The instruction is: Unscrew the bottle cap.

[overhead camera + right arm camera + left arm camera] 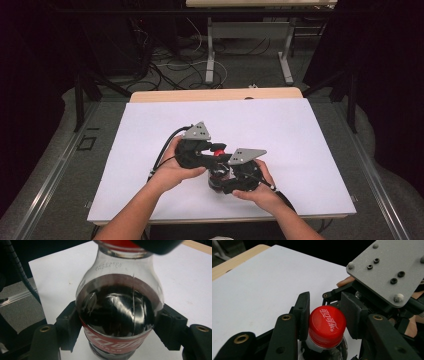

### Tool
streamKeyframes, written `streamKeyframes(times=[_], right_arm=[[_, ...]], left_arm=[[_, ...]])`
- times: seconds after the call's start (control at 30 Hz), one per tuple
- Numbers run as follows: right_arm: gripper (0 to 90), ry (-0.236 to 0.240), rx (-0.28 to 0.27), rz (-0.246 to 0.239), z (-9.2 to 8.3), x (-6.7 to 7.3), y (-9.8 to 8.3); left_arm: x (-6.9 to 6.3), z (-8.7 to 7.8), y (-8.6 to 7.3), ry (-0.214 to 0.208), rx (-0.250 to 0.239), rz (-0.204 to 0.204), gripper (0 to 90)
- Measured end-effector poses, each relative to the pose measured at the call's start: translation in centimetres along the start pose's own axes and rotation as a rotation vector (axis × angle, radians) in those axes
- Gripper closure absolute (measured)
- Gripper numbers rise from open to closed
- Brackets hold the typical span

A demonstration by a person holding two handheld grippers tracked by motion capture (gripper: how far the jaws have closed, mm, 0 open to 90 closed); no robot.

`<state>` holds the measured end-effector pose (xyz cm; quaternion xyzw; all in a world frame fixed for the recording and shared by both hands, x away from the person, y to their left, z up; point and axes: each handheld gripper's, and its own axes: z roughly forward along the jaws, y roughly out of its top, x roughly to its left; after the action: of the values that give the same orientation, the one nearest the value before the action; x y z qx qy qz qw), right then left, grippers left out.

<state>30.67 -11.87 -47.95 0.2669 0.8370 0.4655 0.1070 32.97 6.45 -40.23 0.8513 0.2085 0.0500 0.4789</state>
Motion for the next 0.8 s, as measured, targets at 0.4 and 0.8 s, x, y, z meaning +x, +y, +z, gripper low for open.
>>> streamKeyframes(times=[0.4,0.8], right_arm=[[29.7,-0.070,0.000,0.010,0.0,-0.1,-0.1],[29.6,-0.020,-0.009,0.012,-0.2,-0.3,0.0]], left_arm=[[-2.5,1.1,0.3,0.248,-0.037,-0.119,60.7],[-1.4,-1.2,0.6,0.125,-0.032,-0.040,41.1]])
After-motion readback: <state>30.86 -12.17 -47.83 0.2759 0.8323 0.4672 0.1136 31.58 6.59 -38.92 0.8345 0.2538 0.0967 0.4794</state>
